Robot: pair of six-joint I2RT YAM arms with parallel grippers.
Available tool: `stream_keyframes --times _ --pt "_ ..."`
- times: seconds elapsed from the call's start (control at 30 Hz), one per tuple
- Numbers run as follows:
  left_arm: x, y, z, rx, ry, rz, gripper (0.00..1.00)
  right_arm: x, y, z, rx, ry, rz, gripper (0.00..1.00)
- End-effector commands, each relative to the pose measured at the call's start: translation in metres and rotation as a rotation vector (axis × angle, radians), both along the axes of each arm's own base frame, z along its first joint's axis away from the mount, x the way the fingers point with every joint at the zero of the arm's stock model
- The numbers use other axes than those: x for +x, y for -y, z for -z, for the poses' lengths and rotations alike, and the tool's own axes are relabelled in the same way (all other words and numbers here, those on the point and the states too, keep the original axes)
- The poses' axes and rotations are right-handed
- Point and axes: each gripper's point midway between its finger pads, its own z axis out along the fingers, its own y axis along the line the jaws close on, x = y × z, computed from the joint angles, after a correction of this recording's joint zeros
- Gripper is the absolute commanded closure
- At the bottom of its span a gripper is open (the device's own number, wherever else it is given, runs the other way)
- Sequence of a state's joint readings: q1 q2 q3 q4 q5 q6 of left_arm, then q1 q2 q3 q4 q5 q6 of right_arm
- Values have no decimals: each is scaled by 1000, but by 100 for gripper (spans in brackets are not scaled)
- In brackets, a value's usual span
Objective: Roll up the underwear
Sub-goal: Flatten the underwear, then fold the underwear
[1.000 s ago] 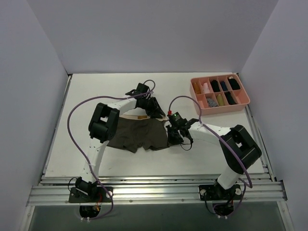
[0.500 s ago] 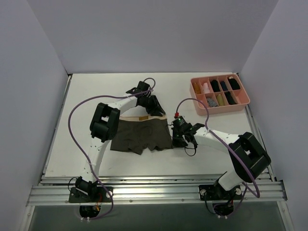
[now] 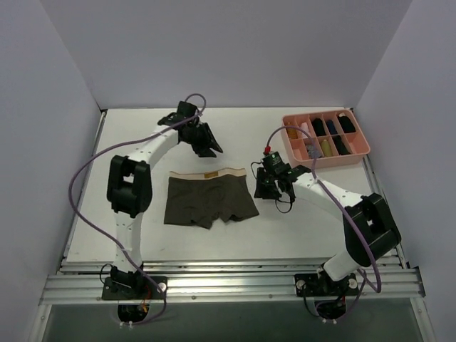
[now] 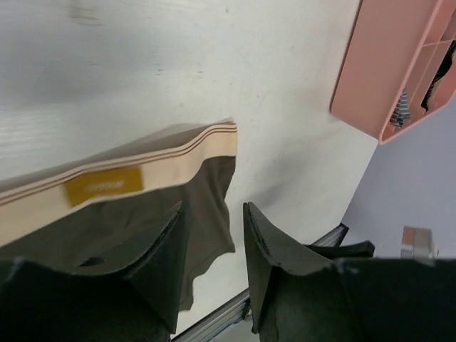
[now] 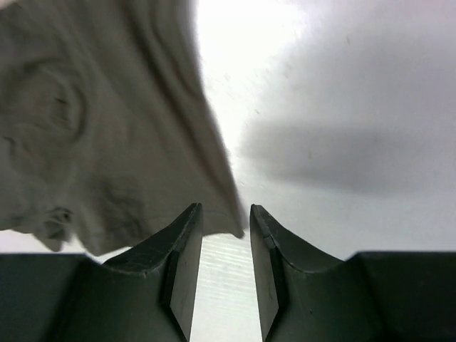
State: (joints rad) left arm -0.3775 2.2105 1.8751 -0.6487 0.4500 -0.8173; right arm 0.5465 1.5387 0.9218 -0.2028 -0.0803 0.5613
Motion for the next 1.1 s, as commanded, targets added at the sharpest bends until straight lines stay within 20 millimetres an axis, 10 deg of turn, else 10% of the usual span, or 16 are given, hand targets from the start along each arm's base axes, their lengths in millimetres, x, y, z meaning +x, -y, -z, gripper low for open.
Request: stream_keyframes --times 0.0,0.33,0.7,1.07 --pt "-10 -72 -35 111 56 -56 55 17 -16 -15 33 30 -80 71" --pt "-49 -194 5 207 -96 -214 55 9 -48 -5 10 -50 -156 75" --pt "-81 -215 25 182 -225 -275 55 -37 -26 29 -82 -111 -148 78" --pt "-94 -226 -4 199 -189 -340 53 24 12 62 -190 -94 -161 78"
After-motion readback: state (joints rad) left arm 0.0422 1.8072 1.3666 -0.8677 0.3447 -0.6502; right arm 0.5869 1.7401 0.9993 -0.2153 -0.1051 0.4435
